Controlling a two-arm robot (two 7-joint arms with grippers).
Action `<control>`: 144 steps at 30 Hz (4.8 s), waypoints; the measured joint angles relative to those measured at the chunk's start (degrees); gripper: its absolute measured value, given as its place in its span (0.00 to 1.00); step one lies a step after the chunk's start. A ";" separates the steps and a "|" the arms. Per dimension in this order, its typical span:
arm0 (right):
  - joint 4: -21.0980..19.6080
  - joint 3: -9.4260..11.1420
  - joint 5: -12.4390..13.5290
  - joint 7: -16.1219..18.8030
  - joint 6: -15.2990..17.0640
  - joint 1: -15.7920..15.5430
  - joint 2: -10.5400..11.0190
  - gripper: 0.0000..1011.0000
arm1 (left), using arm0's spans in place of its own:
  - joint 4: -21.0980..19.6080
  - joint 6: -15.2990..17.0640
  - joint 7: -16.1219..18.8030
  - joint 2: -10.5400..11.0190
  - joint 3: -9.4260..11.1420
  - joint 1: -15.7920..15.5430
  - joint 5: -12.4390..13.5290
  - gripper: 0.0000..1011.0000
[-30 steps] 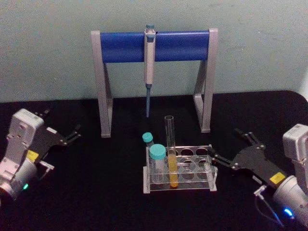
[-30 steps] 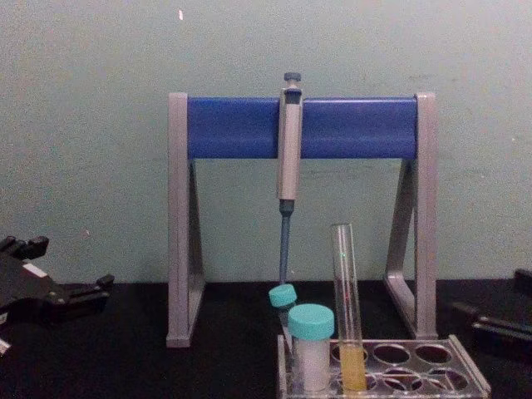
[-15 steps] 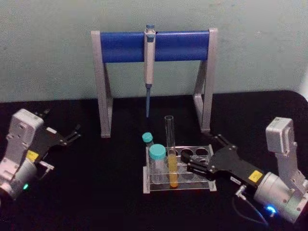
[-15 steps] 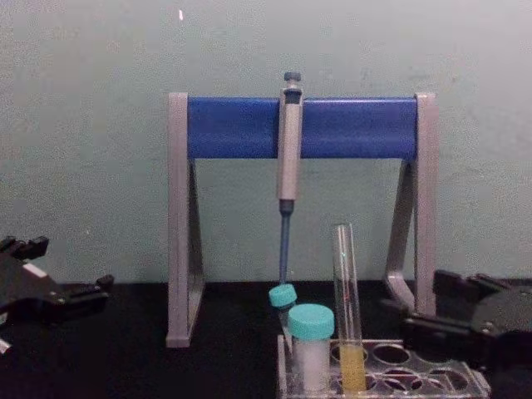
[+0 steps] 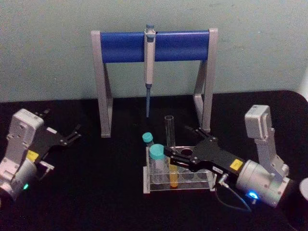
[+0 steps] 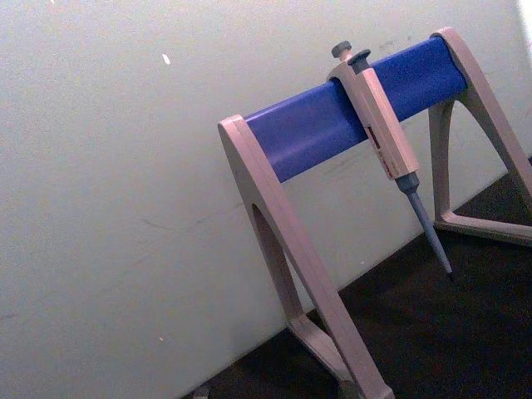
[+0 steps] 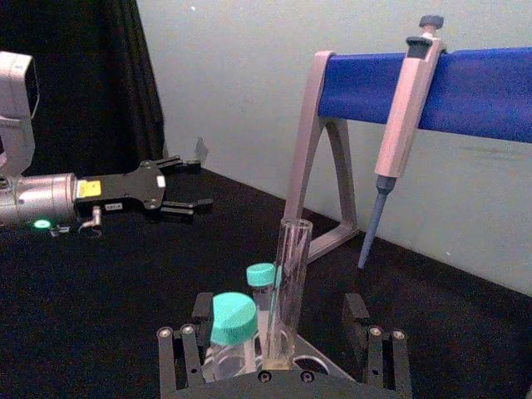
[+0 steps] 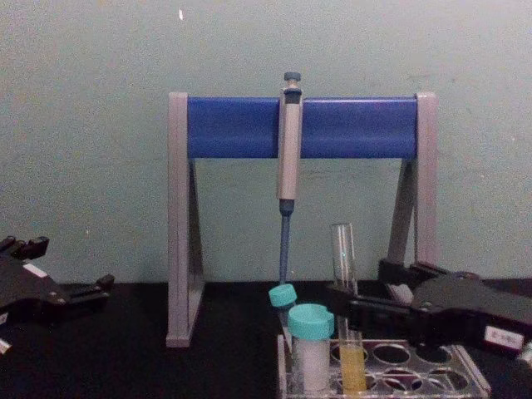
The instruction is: Pick up the test tube from the test tube rack, shake it, then place it back into the test tube rack.
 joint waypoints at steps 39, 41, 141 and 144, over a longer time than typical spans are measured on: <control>7.22 -1.90 -0.77 1.77 0.96 5.83 -3.92 0.99 | 0.00 0.00 0.00 0.00 0.00 0.00 0.00 0.99; 7.20 -1.88 -0.77 1.75 0.95 5.82 -3.91 0.99 | 0.00 0.00 0.00 0.00 0.00 0.00 0.00 0.99; 0.76 3.00 -0.98 -1.28 -6.07 5.22 -4.31 0.23 | 0.00 0.00 0.00 0.00 0.00 0.00 0.00 0.99; 1.73 3.20 -1.54 -1.88 -5.70 6.12 -5.02 0.23 | 0.00 0.00 0.00 0.00 0.00 0.00 0.00 0.99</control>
